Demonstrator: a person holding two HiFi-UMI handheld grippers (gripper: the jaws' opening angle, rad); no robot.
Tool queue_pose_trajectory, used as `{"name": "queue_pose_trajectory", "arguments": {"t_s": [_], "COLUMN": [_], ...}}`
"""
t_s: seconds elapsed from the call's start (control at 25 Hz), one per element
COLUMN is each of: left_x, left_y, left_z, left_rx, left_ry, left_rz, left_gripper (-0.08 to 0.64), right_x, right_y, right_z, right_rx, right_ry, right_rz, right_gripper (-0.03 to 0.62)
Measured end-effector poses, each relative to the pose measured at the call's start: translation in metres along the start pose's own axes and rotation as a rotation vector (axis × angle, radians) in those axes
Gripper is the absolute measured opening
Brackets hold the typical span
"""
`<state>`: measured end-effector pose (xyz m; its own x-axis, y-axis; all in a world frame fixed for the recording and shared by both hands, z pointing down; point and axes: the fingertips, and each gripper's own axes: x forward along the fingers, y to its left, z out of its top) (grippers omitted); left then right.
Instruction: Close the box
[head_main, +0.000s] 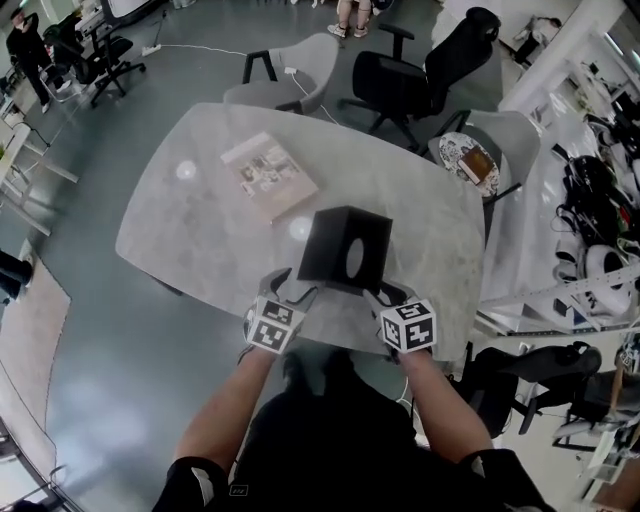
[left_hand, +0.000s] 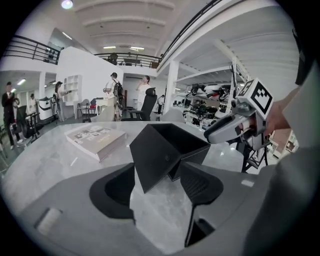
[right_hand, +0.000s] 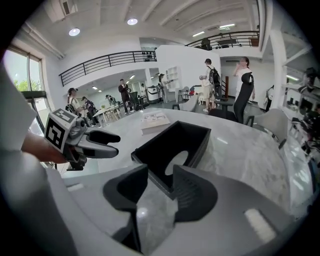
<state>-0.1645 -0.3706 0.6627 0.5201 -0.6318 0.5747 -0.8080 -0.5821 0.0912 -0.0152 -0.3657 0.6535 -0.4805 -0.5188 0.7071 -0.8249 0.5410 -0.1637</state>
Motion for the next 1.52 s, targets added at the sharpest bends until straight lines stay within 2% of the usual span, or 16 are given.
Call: {"name": "queue_pose_trajectory", "arguments": {"t_s": [0.24, 0.44, 0.6, 0.8, 1.0, 1.2, 1.4, 1.52], "left_x": [0.039, 0.055, 0.062, 0.055, 0.043, 0.032, 0.027, 0.027], "left_y": [0.005, 0.014, 0.02, 0.026, 0.034, 0.034, 0.035, 0.036], "left_z": [-0.028, -0.039, -0.045, -0.045, -0.036, -0.031, -0.027, -0.028], "left_rx": [-0.004, -0.006, -0.042, -0.117, -0.19, -0.223, -0.268, -0.262], "left_ry": [0.056, 0.075, 0.06, 0.03, -0.007, -0.006, -0.018, -0.015], "left_rz": [0.016, 0.051, 0.06, 0.083, 0.091, 0.113, 0.125, 0.11], "left_gripper": [0.27, 0.27, 0.27, 0.275, 0.276, 0.281, 0.287, 0.287], "right_x": [0.014, 0.017, 0.019, 0.019, 0.019, 0.015, 0.013, 0.015], "right_y": [-0.012, -0.012, -0.014, -0.012, -0.015, -0.015, -0.014, -0.014], "right_z": [-0.008, -0.007, -0.006, -0.008, -0.008, -0.01, -0.008, -0.008], "right_rx": [0.024, 0.01, 0.012, -0.005, 0.016, 0.051, 0.043, 0.041], "right_ry": [0.042, 0.047, 0.037, 0.043, 0.027, 0.044, 0.047, 0.043], "right_rz": [-0.012, -0.022, -0.021, -0.024, -0.023, -0.01, 0.0, 0.005], "right_gripper": [0.166, 0.166, 0.164, 0.164, 0.16, 0.149, 0.149, 0.149]}}
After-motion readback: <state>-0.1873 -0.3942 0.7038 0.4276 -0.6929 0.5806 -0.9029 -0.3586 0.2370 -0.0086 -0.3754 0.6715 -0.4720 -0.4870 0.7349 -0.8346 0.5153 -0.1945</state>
